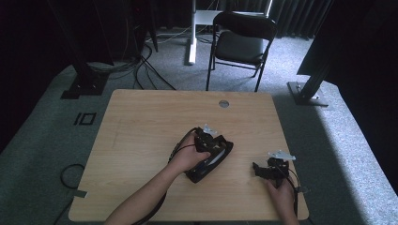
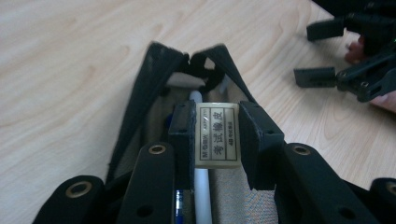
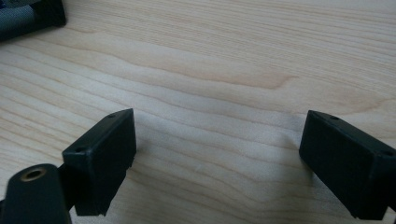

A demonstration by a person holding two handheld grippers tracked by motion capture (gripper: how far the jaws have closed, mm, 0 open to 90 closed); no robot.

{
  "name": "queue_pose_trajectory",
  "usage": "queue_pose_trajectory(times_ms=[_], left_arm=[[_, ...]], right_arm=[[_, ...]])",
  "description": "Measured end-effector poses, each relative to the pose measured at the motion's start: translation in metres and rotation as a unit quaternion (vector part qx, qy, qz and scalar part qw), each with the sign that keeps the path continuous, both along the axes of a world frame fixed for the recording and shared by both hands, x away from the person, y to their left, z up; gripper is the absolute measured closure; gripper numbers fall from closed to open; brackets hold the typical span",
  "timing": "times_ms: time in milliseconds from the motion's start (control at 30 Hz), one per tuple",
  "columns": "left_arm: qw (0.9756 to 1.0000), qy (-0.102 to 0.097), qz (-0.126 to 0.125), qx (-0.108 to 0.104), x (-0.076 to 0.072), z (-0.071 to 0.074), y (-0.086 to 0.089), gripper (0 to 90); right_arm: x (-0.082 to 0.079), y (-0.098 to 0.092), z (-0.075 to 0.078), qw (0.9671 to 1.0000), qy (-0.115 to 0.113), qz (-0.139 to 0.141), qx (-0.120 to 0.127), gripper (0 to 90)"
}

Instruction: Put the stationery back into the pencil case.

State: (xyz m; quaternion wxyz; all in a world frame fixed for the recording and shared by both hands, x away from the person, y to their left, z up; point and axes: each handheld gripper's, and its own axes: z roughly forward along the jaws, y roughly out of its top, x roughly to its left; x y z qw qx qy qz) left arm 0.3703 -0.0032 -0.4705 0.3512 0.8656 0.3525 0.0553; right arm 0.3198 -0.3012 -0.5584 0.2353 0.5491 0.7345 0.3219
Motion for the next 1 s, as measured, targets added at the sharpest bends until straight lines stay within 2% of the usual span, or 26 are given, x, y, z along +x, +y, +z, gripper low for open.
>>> queue_pose_trajectory(times_ms=[100, 200, 400, 500, 600, 700, 767, 1000], left_arm=[[1.0, 0.006, -0.001, 0.006, 0.001, -0.005, -0.003, 68.8], [0.9999, 0.013, 0.001, 0.0, 0.003, -0.006, -0.005, 68.8], [0.9995, 0.026, 0.002, 0.016, 0.004, -0.011, -0.01, 68.3], [0.9993, 0.033, -0.001, 0.015, 0.004, -0.012, -0.011, 61.4], [0.9994, 0.027, -0.003, 0.02, 0.004, -0.012, -0.012, 58.3], [0.9996, 0.024, -0.001, 0.016, 0.003, -0.01, -0.011, 57.7], [0.9996, 0.026, 0.0, 0.007, 0.003, -0.006, -0.009, 57.7], [0.9998, 0.01, -0.001, -0.016, -0.002, 0.009, -0.007, 57.7]], right_arm=[[0.0, 0.0, 0.0, 1.0, 0.0, 0.0, 0.0, 10.6], [0.0, 0.0, 0.0, 1.0, 0.0, 0.0, 0.0, 10.6], [0.0, 0.0, 0.0, 1.0, 0.0, 0.0, 0.0, 10.6], [0.0, 0.0, 0.0, 1.0, 0.0, 0.0, 0.0, 10.6], [0.0, 0.0, 0.0, 1.0, 0.0, 0.0, 0.0, 10.6], [0.0, 0.0, 0.0, 1.0, 0.0, 0.0, 0.0, 10.6], [0.0, 0.0, 0.0, 1.0, 0.0, 0.0, 0.0, 10.6], [0.0, 0.0, 0.0, 1.0, 0.0, 0.0, 0.001, 10.6]])
